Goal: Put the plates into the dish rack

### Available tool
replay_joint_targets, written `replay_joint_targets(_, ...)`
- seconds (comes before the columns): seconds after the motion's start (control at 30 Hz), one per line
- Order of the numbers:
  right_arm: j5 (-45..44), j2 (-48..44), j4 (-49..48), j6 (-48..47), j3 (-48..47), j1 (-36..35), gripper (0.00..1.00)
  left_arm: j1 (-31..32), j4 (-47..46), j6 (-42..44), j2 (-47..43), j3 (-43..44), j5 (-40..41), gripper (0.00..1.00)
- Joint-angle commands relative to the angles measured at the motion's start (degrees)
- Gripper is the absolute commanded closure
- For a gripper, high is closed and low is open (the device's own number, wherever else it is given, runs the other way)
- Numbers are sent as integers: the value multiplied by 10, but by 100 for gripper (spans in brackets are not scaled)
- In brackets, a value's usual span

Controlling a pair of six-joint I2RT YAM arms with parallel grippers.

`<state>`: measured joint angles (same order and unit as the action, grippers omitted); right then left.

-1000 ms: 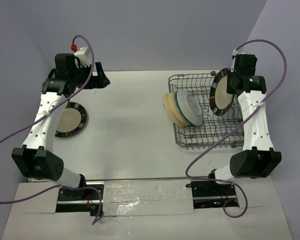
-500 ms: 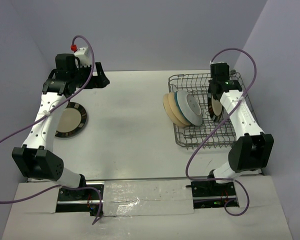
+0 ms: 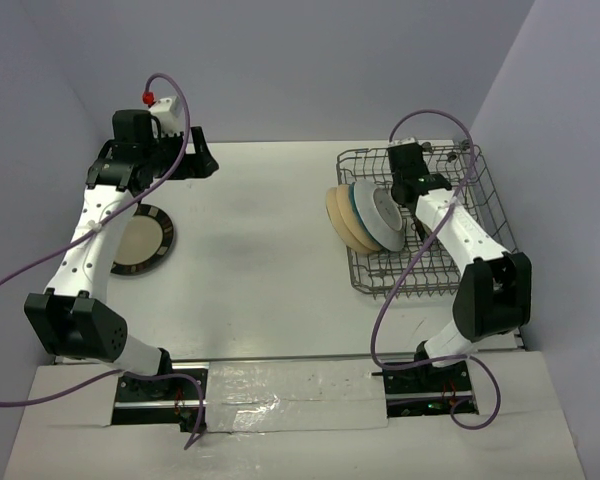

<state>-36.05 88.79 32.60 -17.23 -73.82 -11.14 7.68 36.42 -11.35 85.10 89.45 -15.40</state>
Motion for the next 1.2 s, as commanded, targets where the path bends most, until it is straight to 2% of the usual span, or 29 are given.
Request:
replay_joint_targets(0.0,-48,-8,-64,2,-9,-26,97,-3,-21,5,-6,6,7,1)
replay_joint_targets(0.17,-32,-2,-33,32,-11,-54,73,-3,-18,5,-6,3,12,1)
replay_joint_targets(0.37,42,15,45,81,-45,-75,47,-6,1,11,2,12,25,1)
replay_joint_targets(0.53,80,23,64,99,-54,-79,39,-17,9,4,5,0,11,1)
replay_joint_targets(0.67,114,26,93,112,-65,-80,26,-33,13,-1,8,-10,-15,1)
replay_joint_targets(0.77,142,24,111,122,-75,-81,21,-50,18,-2,13,-14,-43,1)
replay_joint_targets(1.17,268,9,171,145,-131,-81,17,-115,14,12,13,-42,-105,1)
